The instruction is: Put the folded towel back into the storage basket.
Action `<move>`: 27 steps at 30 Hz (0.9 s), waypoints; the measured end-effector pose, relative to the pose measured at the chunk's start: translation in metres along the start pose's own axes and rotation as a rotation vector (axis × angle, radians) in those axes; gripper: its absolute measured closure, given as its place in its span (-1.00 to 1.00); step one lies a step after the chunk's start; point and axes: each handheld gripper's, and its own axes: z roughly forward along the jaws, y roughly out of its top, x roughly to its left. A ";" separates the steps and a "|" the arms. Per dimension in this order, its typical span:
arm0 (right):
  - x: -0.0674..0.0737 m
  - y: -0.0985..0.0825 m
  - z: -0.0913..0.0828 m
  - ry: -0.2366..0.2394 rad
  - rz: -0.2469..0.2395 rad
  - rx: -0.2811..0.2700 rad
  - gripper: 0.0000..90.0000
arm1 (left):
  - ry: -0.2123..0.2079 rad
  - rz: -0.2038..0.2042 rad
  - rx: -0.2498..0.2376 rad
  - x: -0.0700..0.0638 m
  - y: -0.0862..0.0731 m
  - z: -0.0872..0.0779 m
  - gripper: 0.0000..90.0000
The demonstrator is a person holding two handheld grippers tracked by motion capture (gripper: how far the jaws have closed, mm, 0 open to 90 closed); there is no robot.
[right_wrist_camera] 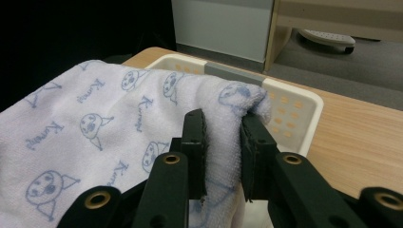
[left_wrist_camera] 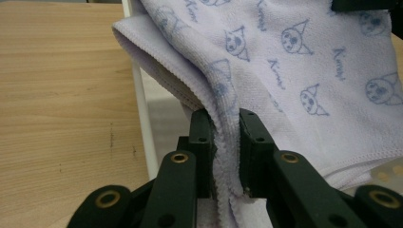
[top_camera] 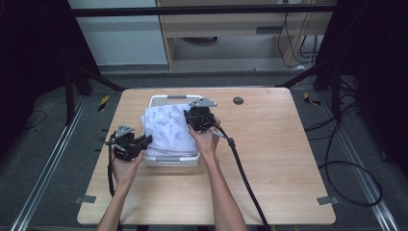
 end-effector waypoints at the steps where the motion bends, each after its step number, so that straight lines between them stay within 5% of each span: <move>1: 0.000 -0.001 0.001 0.000 0.000 0.004 0.66 | 0.003 0.001 0.004 0.000 -0.001 0.001 0.71; 27: -0.005 -0.026 0.018 -0.018 0.002 0.090 0.65 | 0.024 0.029 0.068 0.000 -0.010 0.017 0.70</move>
